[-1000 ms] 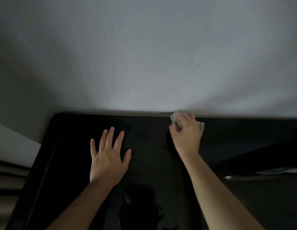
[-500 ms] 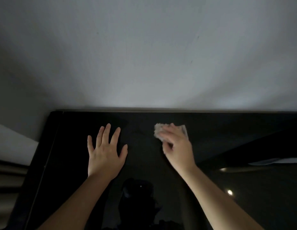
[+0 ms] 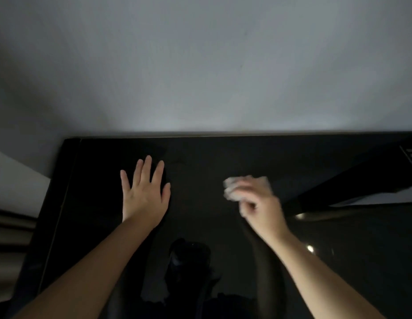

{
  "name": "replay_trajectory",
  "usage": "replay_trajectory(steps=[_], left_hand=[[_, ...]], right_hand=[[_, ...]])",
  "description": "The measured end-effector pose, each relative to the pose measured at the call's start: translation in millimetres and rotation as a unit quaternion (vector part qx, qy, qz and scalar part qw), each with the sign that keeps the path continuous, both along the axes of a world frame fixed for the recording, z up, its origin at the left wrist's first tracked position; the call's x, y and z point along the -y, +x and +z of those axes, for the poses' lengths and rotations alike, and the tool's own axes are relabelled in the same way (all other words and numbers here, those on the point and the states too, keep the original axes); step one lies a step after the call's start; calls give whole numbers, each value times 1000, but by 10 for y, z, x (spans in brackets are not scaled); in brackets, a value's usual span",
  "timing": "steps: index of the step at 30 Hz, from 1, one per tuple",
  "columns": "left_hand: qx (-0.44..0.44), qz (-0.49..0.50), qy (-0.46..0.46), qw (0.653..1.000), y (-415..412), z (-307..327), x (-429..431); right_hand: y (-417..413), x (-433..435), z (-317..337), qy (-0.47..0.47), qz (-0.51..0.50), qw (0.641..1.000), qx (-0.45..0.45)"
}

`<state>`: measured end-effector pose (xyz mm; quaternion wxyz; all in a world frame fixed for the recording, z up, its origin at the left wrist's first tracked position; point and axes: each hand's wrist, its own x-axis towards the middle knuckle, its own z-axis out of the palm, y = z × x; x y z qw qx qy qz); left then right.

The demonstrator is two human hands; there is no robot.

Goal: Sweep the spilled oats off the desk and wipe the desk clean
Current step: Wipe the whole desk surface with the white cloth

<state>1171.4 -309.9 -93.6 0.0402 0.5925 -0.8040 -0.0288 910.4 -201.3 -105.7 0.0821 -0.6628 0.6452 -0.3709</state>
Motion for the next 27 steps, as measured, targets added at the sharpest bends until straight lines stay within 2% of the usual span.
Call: replay_trajectory(steps=[3, 4, 6, 8, 10, 11, 12, 14, 16, 17, 18, 21, 23, 25, 27], left_hand=[[-39, -54, -8, 998, -145, -15, -455], [-38, -72, 6, 997, -212, -29, -610], [-23, -92, 39, 995, -351, -57, -880], [-15, -83, 59, 995, -453, -74, -1083], [-7, -73, 69, 995, -492, -92, -1223], [-4, -74, 70, 995, -488, -113, -1270], [-4, -77, 70, 995, -473, -137, -1296], [-14, -77, 68, 995, -447, -168, -1304], [-20, -72, 70, 995, -452, -175, -1304], [-20, -70, 70, 995, -464, -177, -1308], [-20, -69, 69, 995, -472, -182, -1311], [-27, -68, 67, 995, -473, -174, -1304], [-35, -70, 63, 995, -459, -170, -1311], [-48, -73, 58, 995, -449, -171, -1325], [-54, -72, 45, 995, -449, -174, -1327]], right_hand=[[-526, -59, 77, -3, -236, 972, 17], [-474, -65, 78, -3, -268, 963, 7], [-119, -117, 51, -17, -213, 977, -4], [252, -325, 20, -6, -83, 996, -9], [237, -525, 37, -7, 4, 1000, -20], [75, -600, 47, -17, 14, 1000, -20], [-133, -678, 25, -24, -6, 999, -20], [-581, -763, 17, -17, -120, 993, -8], [-802, -814, 2, -2, -270, 963, -8], [-724, -817, 2, -9, -299, 954, -16], [-569, -814, 6, -24, -278, 960, -20], [47, -982, 17, -10, -88, 996, -3], [149, -1184, 39, 8, -11, 1000, -13], [-114, -1319, 90, -7, -6, 1000, -10], [-522, -1416, 105, -17, -77, 997, -6]])
